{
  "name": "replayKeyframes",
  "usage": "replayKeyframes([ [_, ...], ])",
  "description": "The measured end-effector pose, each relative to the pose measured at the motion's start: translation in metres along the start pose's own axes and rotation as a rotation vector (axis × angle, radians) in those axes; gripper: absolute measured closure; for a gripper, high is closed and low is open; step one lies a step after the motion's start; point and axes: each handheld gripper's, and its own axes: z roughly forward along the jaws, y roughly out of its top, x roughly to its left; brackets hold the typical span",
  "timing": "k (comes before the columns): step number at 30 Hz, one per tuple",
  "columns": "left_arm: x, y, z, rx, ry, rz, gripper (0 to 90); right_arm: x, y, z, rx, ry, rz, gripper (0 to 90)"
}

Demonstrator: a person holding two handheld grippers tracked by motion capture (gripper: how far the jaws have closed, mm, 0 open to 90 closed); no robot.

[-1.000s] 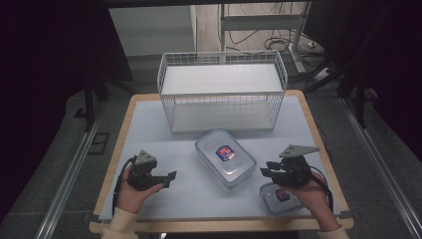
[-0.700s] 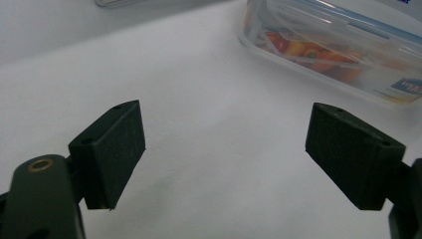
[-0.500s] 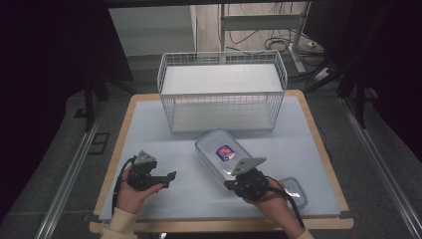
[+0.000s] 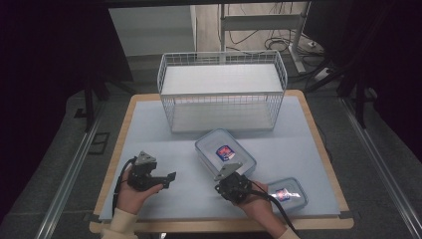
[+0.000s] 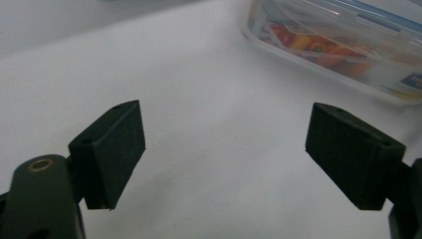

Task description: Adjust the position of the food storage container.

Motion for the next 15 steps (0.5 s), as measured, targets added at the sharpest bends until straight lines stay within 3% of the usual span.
replayKeyframes([
  [15, 0.002, -0.001, 0.000, 0.003, 0.004, 0.004, 15.9, -0.015, -0.011, -0.010, 0.002, -0.010, 0.052, 90.0],
])
